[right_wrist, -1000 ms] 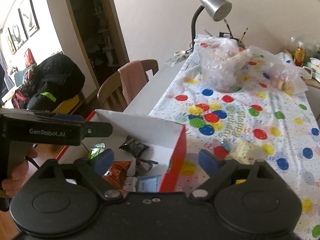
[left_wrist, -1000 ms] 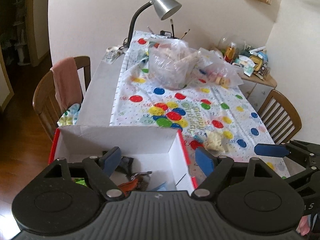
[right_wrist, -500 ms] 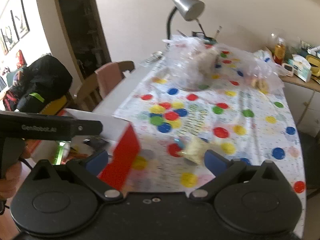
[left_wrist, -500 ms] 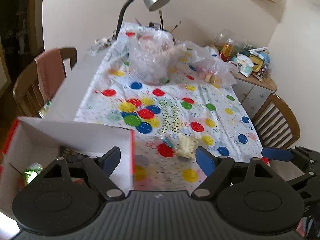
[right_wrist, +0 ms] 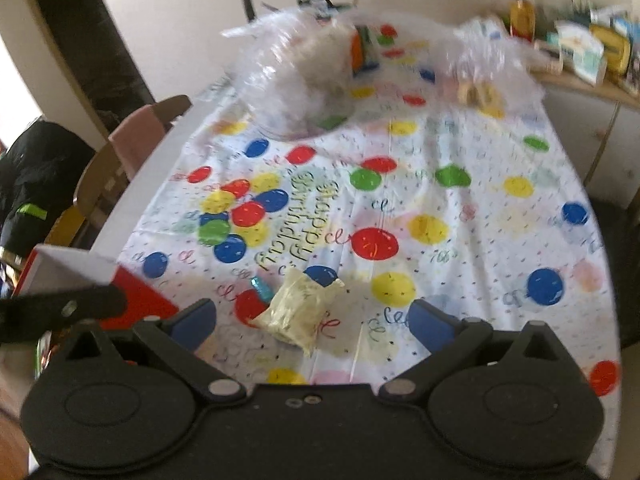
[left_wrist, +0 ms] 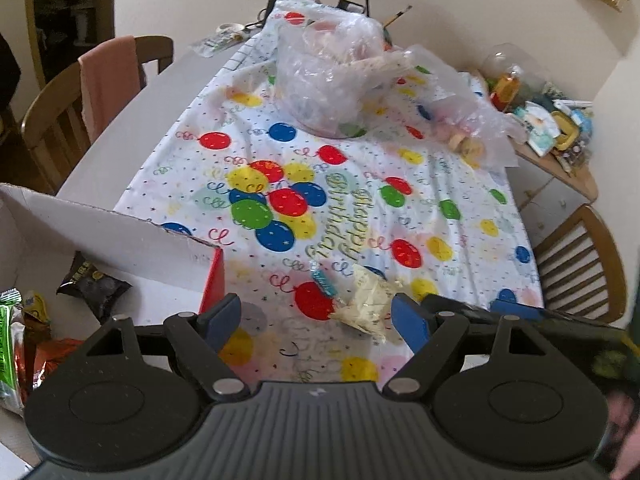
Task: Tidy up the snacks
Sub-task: 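Grasp the teal wrapped candy with left tool while right tool grasps the white sachet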
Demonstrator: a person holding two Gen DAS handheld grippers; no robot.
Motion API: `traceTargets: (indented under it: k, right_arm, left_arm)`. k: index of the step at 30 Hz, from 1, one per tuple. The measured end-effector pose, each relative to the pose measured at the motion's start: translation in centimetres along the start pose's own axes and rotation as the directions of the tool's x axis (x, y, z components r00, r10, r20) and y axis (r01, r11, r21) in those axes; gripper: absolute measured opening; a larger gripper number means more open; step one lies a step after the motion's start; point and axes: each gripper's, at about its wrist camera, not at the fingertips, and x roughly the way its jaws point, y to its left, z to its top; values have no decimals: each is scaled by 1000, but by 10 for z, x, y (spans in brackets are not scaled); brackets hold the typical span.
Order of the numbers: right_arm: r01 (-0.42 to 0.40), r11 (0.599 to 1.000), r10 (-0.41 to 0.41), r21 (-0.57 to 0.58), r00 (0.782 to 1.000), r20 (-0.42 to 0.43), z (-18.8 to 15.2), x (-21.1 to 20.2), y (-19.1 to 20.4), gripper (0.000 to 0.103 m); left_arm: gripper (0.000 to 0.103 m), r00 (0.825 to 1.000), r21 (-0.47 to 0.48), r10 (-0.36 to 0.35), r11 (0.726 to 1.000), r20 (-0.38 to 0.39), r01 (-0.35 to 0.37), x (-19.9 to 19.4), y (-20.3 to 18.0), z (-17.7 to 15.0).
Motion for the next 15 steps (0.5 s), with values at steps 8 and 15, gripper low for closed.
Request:
traceTargets:
  k: [8,15]
  right_arm:
    - [8,998,-1,55,993,-115,4,75,4,91]
    - [10,994,7,108,989,-148,9,103,1,78]
  left_arm:
    - [82,1000,-57,28,998,-10,-28,10,10,8]
    - [82,999,-72,31,997,-35,-34,20,10,14]
